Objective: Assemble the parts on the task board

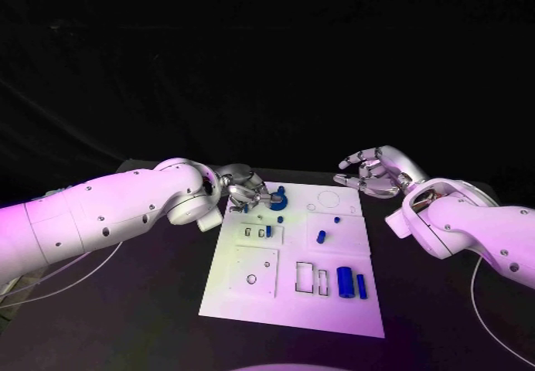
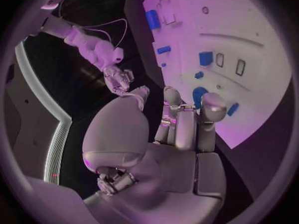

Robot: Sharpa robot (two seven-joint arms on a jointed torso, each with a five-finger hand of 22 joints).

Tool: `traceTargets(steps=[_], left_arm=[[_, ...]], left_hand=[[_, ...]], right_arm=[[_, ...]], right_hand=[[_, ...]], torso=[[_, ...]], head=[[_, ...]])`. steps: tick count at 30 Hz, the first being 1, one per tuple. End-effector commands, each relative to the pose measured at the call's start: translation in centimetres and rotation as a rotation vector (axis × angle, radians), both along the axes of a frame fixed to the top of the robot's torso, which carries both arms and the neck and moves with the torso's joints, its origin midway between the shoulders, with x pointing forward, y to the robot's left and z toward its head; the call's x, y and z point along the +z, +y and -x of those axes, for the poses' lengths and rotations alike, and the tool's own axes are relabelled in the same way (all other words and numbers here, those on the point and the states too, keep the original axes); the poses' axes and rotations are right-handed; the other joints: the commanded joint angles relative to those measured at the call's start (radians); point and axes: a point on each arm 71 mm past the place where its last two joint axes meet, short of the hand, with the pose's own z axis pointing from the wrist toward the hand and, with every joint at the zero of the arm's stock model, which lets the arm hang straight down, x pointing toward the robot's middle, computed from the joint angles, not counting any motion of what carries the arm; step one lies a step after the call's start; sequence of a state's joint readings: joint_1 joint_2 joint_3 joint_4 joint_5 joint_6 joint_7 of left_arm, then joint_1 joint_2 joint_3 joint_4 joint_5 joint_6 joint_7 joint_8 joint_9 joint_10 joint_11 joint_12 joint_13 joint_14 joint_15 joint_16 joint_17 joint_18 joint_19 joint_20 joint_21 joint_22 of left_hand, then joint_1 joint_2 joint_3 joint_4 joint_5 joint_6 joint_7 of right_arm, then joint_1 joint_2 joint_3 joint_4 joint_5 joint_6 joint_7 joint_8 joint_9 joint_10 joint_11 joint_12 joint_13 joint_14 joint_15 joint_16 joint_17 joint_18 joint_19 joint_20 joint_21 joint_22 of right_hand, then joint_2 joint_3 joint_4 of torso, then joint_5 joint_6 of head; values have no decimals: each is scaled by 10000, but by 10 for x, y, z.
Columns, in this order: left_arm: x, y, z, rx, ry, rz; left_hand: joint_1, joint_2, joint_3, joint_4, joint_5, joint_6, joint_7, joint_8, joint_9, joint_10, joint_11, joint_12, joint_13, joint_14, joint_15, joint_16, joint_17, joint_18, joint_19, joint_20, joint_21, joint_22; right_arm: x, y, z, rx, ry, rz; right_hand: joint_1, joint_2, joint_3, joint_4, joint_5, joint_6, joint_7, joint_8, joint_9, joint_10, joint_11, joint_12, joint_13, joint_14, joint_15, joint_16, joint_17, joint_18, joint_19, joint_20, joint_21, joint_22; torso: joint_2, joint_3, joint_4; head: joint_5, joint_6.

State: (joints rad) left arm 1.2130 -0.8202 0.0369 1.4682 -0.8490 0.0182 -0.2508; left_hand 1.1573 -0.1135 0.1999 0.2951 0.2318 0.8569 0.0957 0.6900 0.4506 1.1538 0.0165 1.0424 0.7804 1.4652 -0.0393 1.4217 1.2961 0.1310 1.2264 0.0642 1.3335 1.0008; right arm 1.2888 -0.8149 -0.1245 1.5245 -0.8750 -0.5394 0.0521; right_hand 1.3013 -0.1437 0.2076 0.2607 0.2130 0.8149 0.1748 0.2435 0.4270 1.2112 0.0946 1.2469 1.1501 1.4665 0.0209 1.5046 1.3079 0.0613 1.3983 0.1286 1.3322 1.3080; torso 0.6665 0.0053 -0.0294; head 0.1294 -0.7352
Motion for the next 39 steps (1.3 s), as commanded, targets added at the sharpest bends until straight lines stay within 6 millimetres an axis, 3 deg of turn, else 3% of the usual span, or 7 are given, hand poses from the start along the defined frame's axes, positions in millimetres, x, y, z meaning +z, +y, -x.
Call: traceTargets(steps=[1,13,30,39], left_arm=[[-8,5,-2,-121,384,-2503],[-17,-6,-15,-13,713,-3403],[-33,-26,-19,-530,1302,-3987],[-39,-32,-20,-685,1485,-4124]], left_hand=[[-146,18,-101,-4,-64,-27,-90,137,122,96,-22,130,126,335,-70,73,106,-213,139,-2,95,170],[-191,-7,-176,-4,-61,-74,-123,266,257,205,-54,288,287,418,-100,207,330,-274,336,-32,259,498],[-372,125,-237,3,-49,-139,-145,360,385,305,-76,442,434,527,-123,406,669,-335,534,-62,433,832],[-410,179,-238,2,-41,-162,-146,376,413,307,-77,462,446,528,-124,411,671,-340,549,-67,455,863]], right_arm=[[0,-3,-2,-109,109,-289],[-1,-7,-4,-268,-49,-375],[-2,-11,-4,-461,9,-347],[-2,-13,-4,-529,28,-330]], right_hand=[[-139,-30,-16,79,79,-39,-15,63,11,-39,-45,-58,-24,585,-56,-70,736,59,8,-70,-61,677],[-116,-22,-43,162,212,-133,-14,162,29,-398,-47,-392,-438,484,-60,-238,372,158,-253,-77,-458,381],[-101,-17,-46,184,257,-150,-18,209,40,-449,-50,-450,-507,470,-64,-267,326,169,-284,-80,-515,344],[-102,-15,-49,193,271,-152,-19,222,43,-452,-51,-457,-515,465,-65,-276,309,176,-302,-81,-544,323]], torso=[[-146,39,1],[-272,64,21],[-192,61,-9],[-142,53,-21]], head=[[51,-68],[77,-245],[21,-384],[23,-376]])
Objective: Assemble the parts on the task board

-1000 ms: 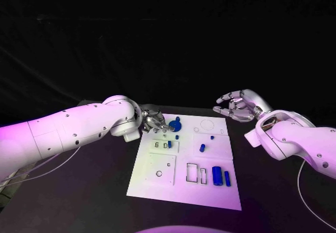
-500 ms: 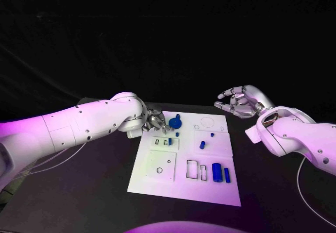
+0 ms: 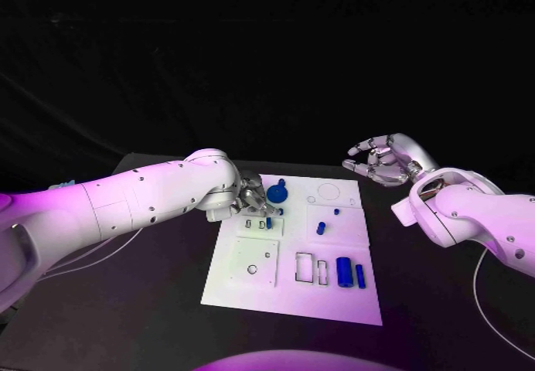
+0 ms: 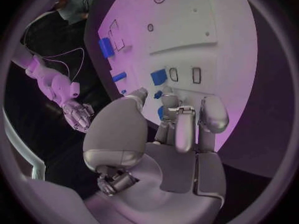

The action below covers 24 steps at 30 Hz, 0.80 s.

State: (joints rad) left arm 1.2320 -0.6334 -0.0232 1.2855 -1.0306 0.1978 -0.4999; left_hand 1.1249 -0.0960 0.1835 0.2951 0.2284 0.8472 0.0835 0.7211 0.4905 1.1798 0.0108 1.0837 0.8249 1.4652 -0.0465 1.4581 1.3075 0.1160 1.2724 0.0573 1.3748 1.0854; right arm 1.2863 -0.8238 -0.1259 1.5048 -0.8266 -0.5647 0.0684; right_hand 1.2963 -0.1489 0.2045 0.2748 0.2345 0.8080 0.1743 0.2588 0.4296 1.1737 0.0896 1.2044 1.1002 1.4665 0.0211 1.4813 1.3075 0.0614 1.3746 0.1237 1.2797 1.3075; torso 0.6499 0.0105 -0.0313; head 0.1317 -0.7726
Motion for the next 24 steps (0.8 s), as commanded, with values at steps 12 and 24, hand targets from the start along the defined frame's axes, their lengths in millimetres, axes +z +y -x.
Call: traceTargets(steps=[12,24], left_arm=[[-4,-4,4,-394,501,-316],[-4,-6,5,-505,671,-306]], left_hand=[[9,57,-30,-18,48,-107,-30,84,56,28,-26,57,-8,526,-54,53,560,-194,95,-2,64,43],[131,78,14,-25,68,-138,-32,104,97,-5,-27,45,-43,519,-56,50,552,-196,94,-4,82,63]], right_arm=[[-2,-1,0,-72,46,27],[-3,-1,0,-78,86,40]], right_hand=[[-59,55,-21,81,100,-93,-18,108,24,-87,-5,-51,-43,455,-70,-67,274,180,-80,-35,-50,310],[-63,65,-22,93,123,-97,-20,128,29,-72,-7,-44,-36,457,-72,-67,282,178,-75,-37,-48,314]], torso=[[35,7,-8],[57,8,8]], head=[[7,-34],[-12,-30]])
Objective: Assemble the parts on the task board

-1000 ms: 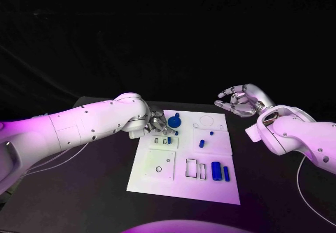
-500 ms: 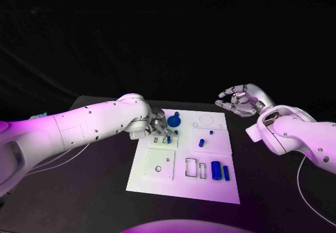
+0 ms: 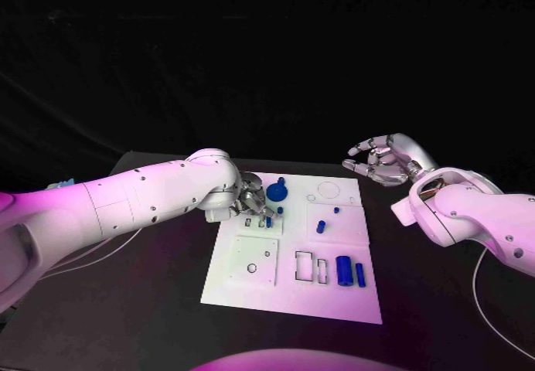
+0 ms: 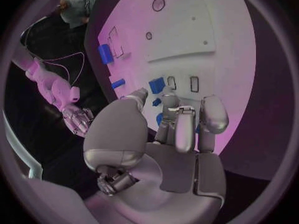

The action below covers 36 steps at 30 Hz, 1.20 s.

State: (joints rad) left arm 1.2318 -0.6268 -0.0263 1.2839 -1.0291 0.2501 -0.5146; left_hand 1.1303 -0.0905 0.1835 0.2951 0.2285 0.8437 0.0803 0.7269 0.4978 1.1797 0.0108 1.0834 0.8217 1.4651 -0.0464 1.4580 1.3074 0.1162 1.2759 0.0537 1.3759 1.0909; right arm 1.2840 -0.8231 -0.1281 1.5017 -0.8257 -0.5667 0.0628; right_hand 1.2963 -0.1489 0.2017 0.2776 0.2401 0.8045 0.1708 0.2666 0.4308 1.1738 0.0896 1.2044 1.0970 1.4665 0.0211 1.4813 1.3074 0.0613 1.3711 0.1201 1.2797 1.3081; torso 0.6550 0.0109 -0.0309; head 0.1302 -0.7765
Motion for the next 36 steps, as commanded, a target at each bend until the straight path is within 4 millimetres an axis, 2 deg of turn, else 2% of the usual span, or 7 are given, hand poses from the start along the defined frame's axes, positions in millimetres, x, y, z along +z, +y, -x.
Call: traceTargets(steps=[1,22,26,30,31,32,36], left_arm=[[-1,-3,2,-210,264,-27],[-3,-6,3,-279,538,57],[-4,-7,4,-211,879,384],[-5,-6,5,-111,1140,726],[-5,-6,5,-83,1177,788],[-5,-6,5,-47,1217,861],[-5,-5,5,116,1290,1099]], left_hand=[[97,30,23,-25,72,-107,2,49,31,-11,-28,44,-19,516,-57,47,546,-198,56,32,71,6],[846,292,686,-32,145,-202,-27,76,193,-73,-56,65,-63,512,-77,73,589,-202,18,28,132,83],[1555,256,1760,-30,146,-290,-29,77,299,-141,-75,26,-139,508,-106,78,601,-201,-12,14,158,117],[2124,-17,3208,-213,135,-394,-19,176,474,-159,-67,-18,-216,515,-114,104,650,-207,-24,5,188,164],[2276,-116,3711,-371,143,-429,-32,254,564,-146,-84,-28,-234,521,-112,117,672,-208,-28,6,198,176],[2297,-294,4413,-560,110,-487,-3,386,718,-111,-61,-34,-249,523,-98,123,681,-212,-24,9,218,206],[2072,-489,5195,-803,107,-540,0,571,938,-39,-67,4,-238,532,-77,139,708,-221,-2,19,257,270]], right_arm=[[-1,0,0,-3,19,15],[-2,2,0,22,42,11],[-2,2,0,25,45,11],[-3,2,0,15,71,23],[-3,2,0,10,77,28],[-3,1,0,4,84,34],[-3,1,0,-10,98,47]], right_hand=[[-64,65,6,65,67,-62,16,50,17,-73,-8,-44,-4,457,-72,-68,284,180,-39,-1,-48,308],[-30,95,24,61,120,-66,7,97,26,-48,-16,-34,-1,459,-79,-73,286,178,-32,-6,-53,311],[-30,95,24,61,120,-66,7,97,26,-48,-16,-34,-1,459,-79,-73,286,178,-32,-6,-53,311],[-18,101,30,58,134,-68,5,108,28,-46,-18,-35,-5,456,-81,-81,269,180,-36,-7,-61,306],[-18,101,30,58,134,-68,5,108,28,-46,-18,-35,-5,456,-81,-81,269,180,-36,-7,-61,306],[-18,101,30,58,134,-68,5,108,28,-46,-18,-35,-5,456,-81,-81,269,180,-36,-7,-61,306],[-18,101,30,58,134,-68,5,108,28,-46,-18,-35,-5,456,-81,-81,269,180,-36,-7,-61,306]], torso=[[10,8,0],[30,5,-1],[31,13,3],[32,14,-1],[34,12,-1],[35,10,-2],[42,11,-4]], head=[[6,9],[9,-55],[15,-69],[15,-80],[18,-80],[20,-81],[17,-79]])
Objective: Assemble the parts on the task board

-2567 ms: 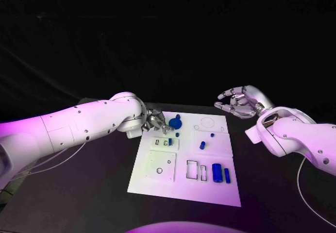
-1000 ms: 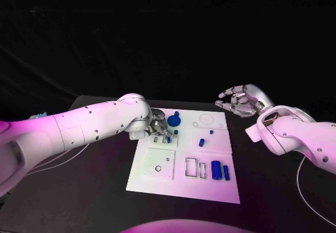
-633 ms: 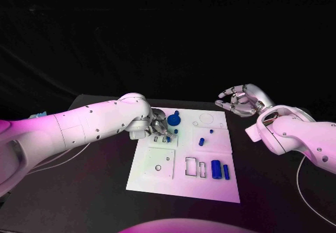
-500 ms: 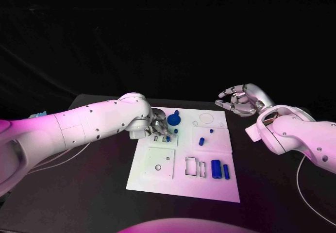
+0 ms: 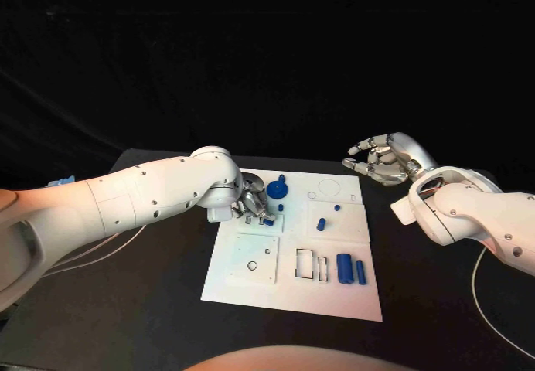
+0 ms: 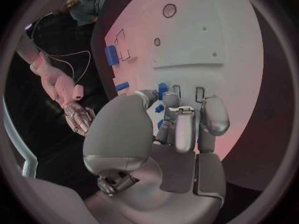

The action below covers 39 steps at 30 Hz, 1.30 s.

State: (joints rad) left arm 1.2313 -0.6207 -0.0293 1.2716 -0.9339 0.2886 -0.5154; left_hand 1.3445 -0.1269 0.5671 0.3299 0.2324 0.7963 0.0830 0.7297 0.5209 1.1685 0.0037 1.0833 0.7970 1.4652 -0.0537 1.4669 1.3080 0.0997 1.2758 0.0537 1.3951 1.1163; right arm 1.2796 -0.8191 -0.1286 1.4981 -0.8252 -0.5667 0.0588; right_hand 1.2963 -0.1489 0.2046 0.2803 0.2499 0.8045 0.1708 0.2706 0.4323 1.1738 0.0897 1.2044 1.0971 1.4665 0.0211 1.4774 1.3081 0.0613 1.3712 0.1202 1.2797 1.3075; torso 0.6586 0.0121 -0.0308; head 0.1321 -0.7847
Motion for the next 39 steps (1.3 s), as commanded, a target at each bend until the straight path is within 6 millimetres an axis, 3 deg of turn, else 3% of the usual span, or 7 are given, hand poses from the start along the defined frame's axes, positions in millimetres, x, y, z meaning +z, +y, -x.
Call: traceTargets(steps=[1,16,23,28,39], left_arm=[[0,-2,2,114,428,606],[7,13,7,562,-14,773],[11,13,9,448,-1065,440],[10,12,11,411,-1538,258],[3,9,16,47,-1913,-396]], left_hand=[[-178,-186,1526,-1214,49,-76,-27,597,770,113,12,41,40,536,-10,55,712,-59,13,19,80,43],[-682,-358,2211,-1547,35,-70,-95,928,1080,372,-53,303,256,585,-67,104,778,-96,158,-18,191,265],[-1016,-613,2841,-1841,73,-77,-176,1222,1285,615,-137,574,489,627,-147,159,833,-144,353,-99,308,517],[-1333,-772,3197,-1921,69,37,-258,1438,1400,839,-208,768,652,668,-205,246,978,-172,462,-146,365,655],[-1529,-883,3492,-2035,114,138,-350,1603,1483,1042,-296,907,773,683,-281,285,1028,-205,592,-204,430,821]], right_arm=[[-1,0,0,8,24,39],[-2,-2,0,-35,61,62],[-3,-4,1,-60,69,66],[-3,-5,1,-76,68,67],[-5,-7,1,-93,134,81]], right_hand=[[-18,101,1,30,35,-68,5,68,13,-46,-19,-36,-6,456,-81,-43,262,180,-37,-8,-61,311],[-5,101,3,29,57,-74,3,89,17,-39,-21,-34,-8,450,-85,-57,235,186,-51,-11,-90,292],[-5,101,3,29,57,-74,3,89,17,-39,-21,-34,-8,450,-85,-57,235,186,-51,-11,-90,292],[-17,100,-3,39,62,-77,3,100,18,-46,-22,-43,-22,449,-85,-60,233,189,-58,-12,-103,283],[-29,102,-8,49,67,-80,2,111,20,-39,-22,-39,-19,453,-86,-57,243,188,-56,-13,-104,285]], torso=[[9,0,-4],[3,19,28],[19,3,29],[6,18,19],[24,9,-3]], head=[[-3,3],[1,-6],[34,-17],[73,-28],[122,-37]])
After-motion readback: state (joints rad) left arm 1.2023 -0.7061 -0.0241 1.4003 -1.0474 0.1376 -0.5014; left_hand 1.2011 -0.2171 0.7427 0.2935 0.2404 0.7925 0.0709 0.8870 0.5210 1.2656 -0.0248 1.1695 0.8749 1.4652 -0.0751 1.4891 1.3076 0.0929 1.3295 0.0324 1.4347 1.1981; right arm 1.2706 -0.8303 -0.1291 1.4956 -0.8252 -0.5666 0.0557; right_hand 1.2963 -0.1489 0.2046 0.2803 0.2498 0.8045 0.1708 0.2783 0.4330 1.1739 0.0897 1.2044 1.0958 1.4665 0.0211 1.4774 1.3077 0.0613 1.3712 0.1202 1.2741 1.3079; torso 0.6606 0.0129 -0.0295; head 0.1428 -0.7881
